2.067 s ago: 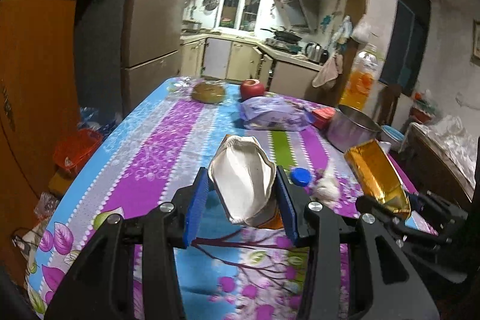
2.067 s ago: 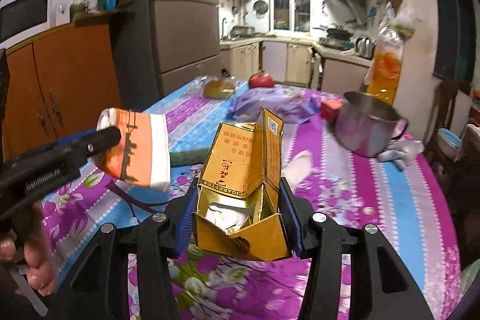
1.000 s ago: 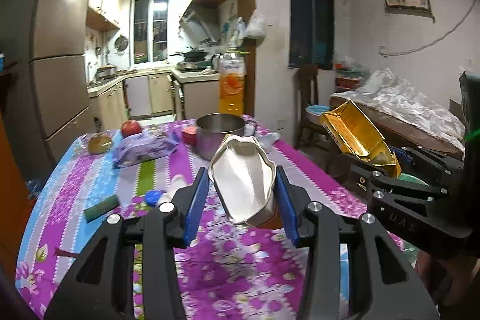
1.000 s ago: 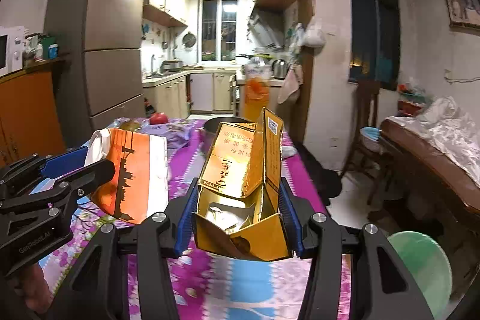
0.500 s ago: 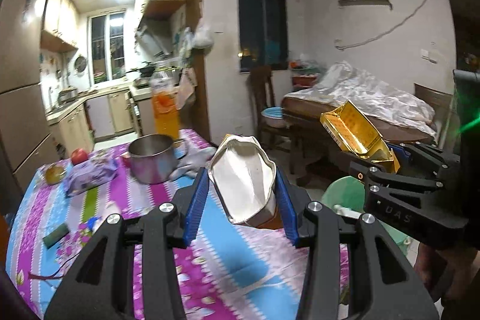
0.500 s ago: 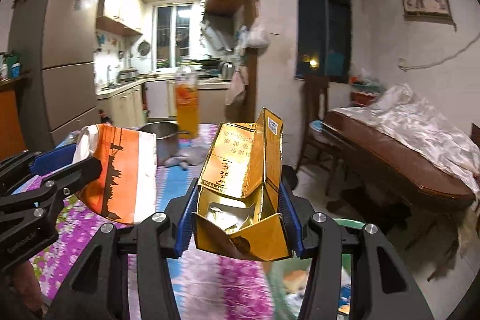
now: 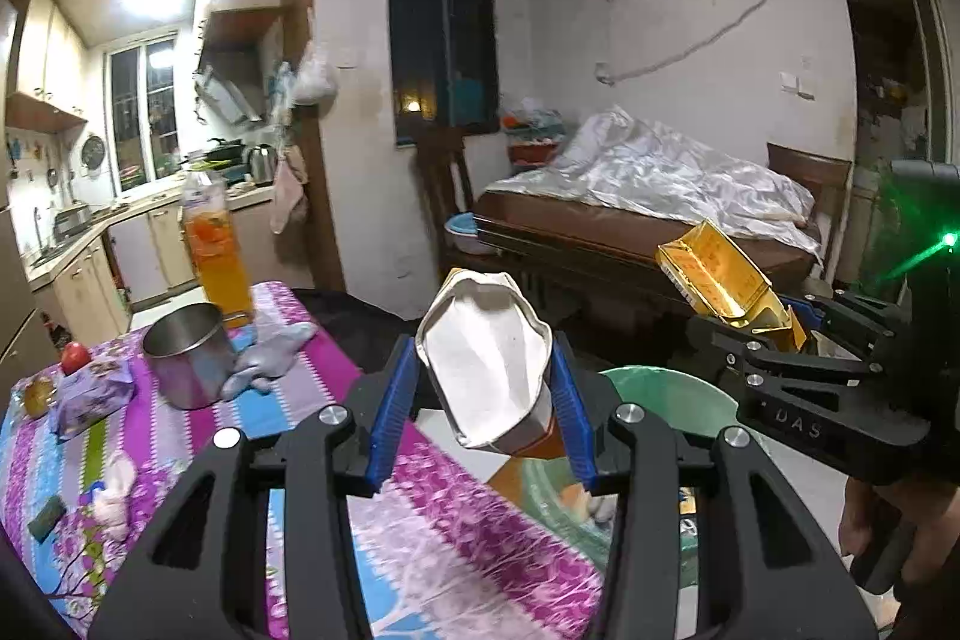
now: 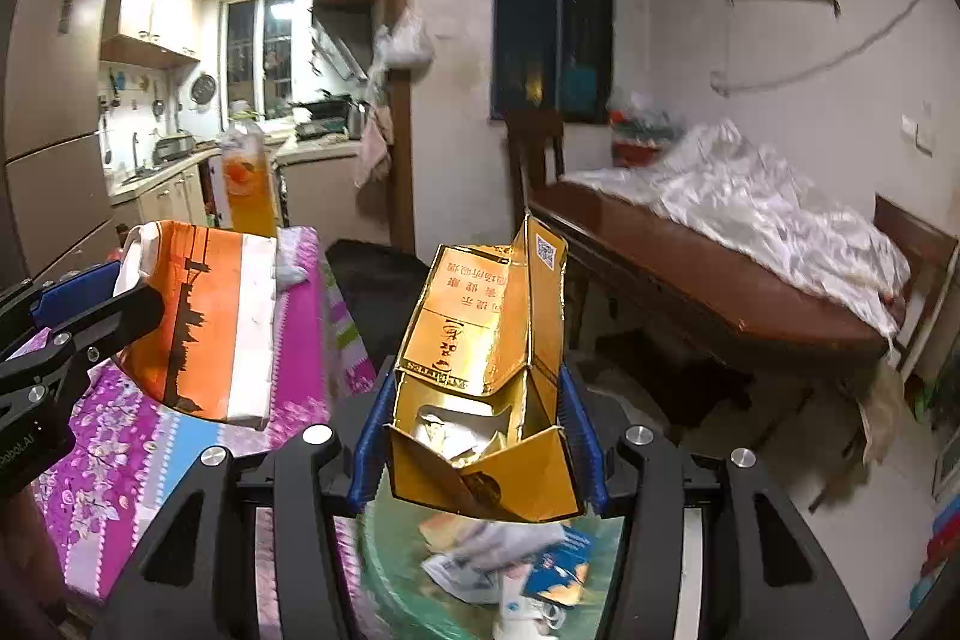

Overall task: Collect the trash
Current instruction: 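Carry the white cup and gold box over the green bin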

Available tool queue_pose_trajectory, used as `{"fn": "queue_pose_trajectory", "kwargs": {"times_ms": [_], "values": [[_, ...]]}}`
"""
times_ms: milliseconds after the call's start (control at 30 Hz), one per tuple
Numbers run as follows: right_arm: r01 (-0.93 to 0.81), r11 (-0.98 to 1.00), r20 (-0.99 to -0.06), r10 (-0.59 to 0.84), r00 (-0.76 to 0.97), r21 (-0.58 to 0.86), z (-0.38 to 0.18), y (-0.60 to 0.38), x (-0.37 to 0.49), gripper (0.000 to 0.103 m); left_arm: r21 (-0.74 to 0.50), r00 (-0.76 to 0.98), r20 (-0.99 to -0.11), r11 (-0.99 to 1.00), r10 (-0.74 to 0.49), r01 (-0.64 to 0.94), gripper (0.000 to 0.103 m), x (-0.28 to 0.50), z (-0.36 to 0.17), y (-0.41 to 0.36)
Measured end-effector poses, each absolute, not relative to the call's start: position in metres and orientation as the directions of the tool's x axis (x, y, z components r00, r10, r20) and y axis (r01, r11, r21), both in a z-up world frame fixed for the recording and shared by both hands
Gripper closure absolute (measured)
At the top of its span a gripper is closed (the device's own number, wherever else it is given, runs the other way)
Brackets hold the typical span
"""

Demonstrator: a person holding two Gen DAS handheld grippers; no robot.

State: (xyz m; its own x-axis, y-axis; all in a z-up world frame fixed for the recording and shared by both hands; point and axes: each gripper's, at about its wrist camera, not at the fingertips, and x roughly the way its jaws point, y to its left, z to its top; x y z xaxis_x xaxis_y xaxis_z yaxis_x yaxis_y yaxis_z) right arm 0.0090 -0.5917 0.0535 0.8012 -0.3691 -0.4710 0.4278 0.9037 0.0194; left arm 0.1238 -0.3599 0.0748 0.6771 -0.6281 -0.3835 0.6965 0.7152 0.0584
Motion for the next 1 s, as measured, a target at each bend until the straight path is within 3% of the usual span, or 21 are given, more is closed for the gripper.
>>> {"fn": "queue_pose_trajectory", "kwargs": {"times_ms": [367, 1000], "values": [[0.469, 0.882, -0.613, -0.343, 0.711, 0.050, 0.019, -0.658, 0.020, 0.051, 0.053, 0.580, -0.483, 0.639, -0.656, 0.767, 0.061, 0.128, 0.052, -0.423], [0.461, 0.880, -0.758, -0.222, 0.613, 0.115, -0.036, -0.680, 0.050, 0.051, 0.029, 0.441, -0.687, 0.584, -0.578, 0.811, 0.061, 0.149, 0.005, -0.474]]}}
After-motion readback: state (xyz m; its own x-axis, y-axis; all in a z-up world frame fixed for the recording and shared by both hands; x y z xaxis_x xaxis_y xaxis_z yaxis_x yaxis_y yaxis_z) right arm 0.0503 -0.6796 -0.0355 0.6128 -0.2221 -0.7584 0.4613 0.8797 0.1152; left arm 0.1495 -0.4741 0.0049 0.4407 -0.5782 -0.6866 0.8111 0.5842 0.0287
